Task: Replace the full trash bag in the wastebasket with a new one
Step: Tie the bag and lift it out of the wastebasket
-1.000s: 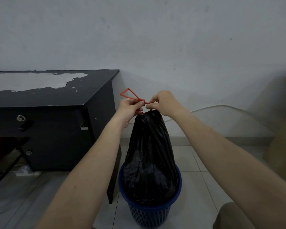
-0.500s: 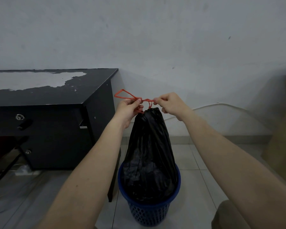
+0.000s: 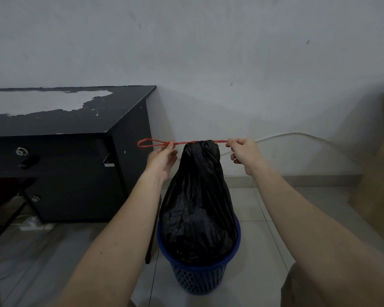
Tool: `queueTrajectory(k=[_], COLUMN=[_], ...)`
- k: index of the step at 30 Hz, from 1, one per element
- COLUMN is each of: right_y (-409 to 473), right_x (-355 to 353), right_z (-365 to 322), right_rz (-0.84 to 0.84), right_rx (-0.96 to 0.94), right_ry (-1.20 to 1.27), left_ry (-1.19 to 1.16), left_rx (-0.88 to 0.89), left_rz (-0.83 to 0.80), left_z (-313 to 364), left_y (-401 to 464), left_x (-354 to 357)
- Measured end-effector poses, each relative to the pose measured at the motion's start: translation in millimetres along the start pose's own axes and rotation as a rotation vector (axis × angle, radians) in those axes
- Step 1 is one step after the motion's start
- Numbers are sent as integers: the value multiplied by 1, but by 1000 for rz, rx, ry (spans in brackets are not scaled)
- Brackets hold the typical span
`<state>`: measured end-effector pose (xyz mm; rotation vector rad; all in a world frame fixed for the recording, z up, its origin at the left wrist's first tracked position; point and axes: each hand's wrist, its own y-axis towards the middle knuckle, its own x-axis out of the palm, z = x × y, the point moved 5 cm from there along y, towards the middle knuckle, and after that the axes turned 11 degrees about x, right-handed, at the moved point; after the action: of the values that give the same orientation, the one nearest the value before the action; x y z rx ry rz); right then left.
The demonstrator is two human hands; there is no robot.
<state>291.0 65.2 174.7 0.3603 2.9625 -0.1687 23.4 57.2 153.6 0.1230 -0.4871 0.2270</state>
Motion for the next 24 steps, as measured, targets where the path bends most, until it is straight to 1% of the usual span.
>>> queueTrajectory(k=[3, 5, 6, 8, 10, 12, 14, 15, 16, 18, 19, 20, 22, 24], right_y=[-1, -3, -5, -9, -12, -14, -17, -19, -23, -41, -53, -65, -77, -75], right_x=[0, 3, 6, 11, 19, 28, 32, 31, 25, 11, 11, 18, 43, 70], right_z=[9, 14, 16, 19, 21, 21, 21, 23, 28, 43, 51, 59, 71, 76], right_rz=[32, 28, 15, -9, -30, -65, -90, -59, 43, 321, 372, 341, 169, 43], right_rx=[25, 46, 51, 55, 56, 56, 77, 95, 112, 109, 89, 70, 39, 22], right_ry=[9, 23, 31, 43, 49, 67, 164, 225, 273, 246, 197, 128, -71, -291], left_ry=[19, 14, -1, 30, 177, 393, 549, 564, 554, 502, 497, 513, 569, 663], left_rx=[-35, -59, -76, -88, -37, 64, 163, 175, 175, 159, 144, 124, 78, 45], left_rz=[19, -26, -80, -261, -434, -502, -493, -456, -415, -340, -317, -302, -292, -299], left_z=[-9, -15, -19, -27, -36, -37, -29, -25, -21, -16, -13, -11, -8, -5], left_y=[-2, -6, -8, -15, -19, -23, -20, -19, -16, -9, -8, -6, -5, -6], left_x=[-2, -1, 2, 10, 19, 29, 40, 44, 46, 50, 54, 58, 66, 71])
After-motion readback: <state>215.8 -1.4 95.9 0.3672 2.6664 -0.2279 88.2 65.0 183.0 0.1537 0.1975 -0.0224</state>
